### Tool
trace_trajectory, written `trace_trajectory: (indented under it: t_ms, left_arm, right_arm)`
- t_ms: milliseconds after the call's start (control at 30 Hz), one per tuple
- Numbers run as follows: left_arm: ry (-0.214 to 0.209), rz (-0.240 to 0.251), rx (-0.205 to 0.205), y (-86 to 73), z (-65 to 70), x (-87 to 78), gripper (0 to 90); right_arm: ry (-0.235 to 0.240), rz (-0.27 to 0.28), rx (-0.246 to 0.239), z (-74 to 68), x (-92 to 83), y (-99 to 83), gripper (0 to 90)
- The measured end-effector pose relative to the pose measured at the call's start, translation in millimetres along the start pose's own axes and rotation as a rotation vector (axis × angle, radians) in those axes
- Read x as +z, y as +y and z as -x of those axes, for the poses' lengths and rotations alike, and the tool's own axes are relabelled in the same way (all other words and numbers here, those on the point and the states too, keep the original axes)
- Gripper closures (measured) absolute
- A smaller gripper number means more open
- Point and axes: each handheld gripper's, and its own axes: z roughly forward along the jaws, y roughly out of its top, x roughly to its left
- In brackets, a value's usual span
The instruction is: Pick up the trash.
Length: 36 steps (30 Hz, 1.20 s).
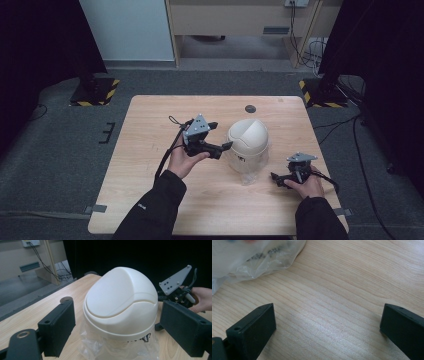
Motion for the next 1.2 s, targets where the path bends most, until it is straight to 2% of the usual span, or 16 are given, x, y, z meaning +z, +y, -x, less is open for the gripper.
trace_trajectory:
  t_ms: [233,500,667,1200]
  left_arm:
    - [-0.039,-0.029,0.026,0.8,7.3,16.0,12.3]
    - [-0.054,-0.054,0.028,0.8,11.2,32.3,11.7]
    - [-0.064,-0.096,0.043,-1.6,14.7,43.1,11.7]
    - [-0.076,-0.128,0.032,-5.2,17.7,62.8,10.3]
  right_arm:
    - [0.000,0.000,0.000,0.0,0.0,0.0,0.7]
    - [0.000,0.000,0.000,0.0,0.0,0.0,0.6]
    - [0.000,0.000,0.000,0.0,0.0,0.0,0.6]
    - [0.000,0.000,0.000,0.0,0.0,0.0,0.7]
